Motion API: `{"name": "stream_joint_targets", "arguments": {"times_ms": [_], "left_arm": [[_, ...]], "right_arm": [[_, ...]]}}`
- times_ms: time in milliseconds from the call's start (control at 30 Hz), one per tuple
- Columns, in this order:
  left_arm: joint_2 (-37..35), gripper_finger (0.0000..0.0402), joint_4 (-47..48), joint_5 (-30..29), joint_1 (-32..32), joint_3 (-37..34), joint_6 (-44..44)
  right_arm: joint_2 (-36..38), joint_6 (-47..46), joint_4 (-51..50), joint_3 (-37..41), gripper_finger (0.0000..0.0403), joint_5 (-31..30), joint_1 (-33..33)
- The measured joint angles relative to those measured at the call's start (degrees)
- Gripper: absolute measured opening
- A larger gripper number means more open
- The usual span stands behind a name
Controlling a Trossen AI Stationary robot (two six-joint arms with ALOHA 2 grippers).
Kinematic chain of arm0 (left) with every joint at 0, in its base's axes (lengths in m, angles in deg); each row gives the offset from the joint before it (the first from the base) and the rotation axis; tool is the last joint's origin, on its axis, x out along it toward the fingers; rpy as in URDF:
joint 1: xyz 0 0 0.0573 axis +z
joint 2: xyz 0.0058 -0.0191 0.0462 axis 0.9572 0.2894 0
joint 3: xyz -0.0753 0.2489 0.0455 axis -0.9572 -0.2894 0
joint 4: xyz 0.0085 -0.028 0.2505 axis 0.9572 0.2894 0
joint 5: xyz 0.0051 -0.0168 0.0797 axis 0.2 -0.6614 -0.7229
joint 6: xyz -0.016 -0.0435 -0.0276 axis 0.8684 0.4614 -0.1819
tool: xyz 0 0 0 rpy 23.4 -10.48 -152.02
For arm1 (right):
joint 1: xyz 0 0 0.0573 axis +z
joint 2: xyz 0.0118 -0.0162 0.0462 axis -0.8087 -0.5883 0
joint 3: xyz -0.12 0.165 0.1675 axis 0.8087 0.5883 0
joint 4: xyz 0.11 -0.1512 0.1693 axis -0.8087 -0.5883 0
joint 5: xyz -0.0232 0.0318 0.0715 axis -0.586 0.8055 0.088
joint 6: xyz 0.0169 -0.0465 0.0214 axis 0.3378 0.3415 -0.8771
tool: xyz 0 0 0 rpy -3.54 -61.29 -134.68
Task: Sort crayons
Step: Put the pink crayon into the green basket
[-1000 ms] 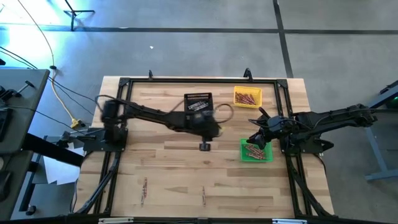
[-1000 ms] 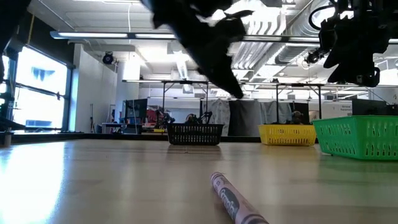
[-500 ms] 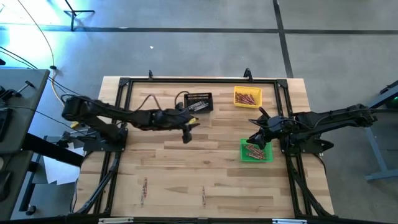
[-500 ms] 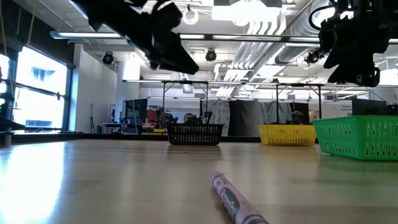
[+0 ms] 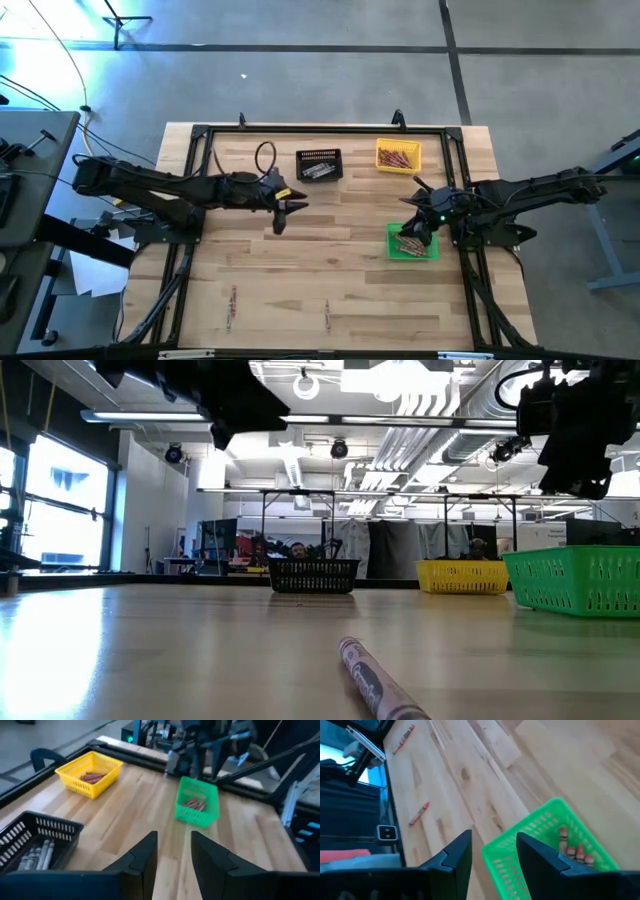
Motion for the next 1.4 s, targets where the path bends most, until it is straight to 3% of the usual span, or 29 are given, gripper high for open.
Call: {"name": "stream_joint_targets", "arguments": {"times_ms": [367,667,767,967,1133,1400], "left_arm": [[-0.71,0.0103,-1.33,0.11,-4.13,-0.02,2.29],[-0.69,0.0103,-1.45,0.11,-6.72,0.01,13.34],[-0.69,0.0103,-1.57,0.08,-7.6,0.0,15.99],[-0.67,0.0103,-1.57,-0.53,-9.81,-0.01,16.45],[-0.67,0.0103,-1.57,-0.56,-11.17,0.01,16.41],[-0.67,0.0103,-1.52,-0.78,-11.53,0.03,16.28]], "right_arm": [[0.01,0.7,0.78,0.0,0.0142,-1.13,-0.11],[-0.04,0.24,4.02,0.0,0.0142,-3.84,-0.11],[-0.04,-0.03,4.89,0.0,0.0142,-8.13,-0.11],[-0.82,-3.12,6.66,0.0,0.0142,-9.49,-0.23],[-3.18,-10.93,12.26,0.0,0.0142,-10.89,-0.51],[-5.68,-12.26,15.67,0.0,0.0142,-10.57,-0.5]]}}
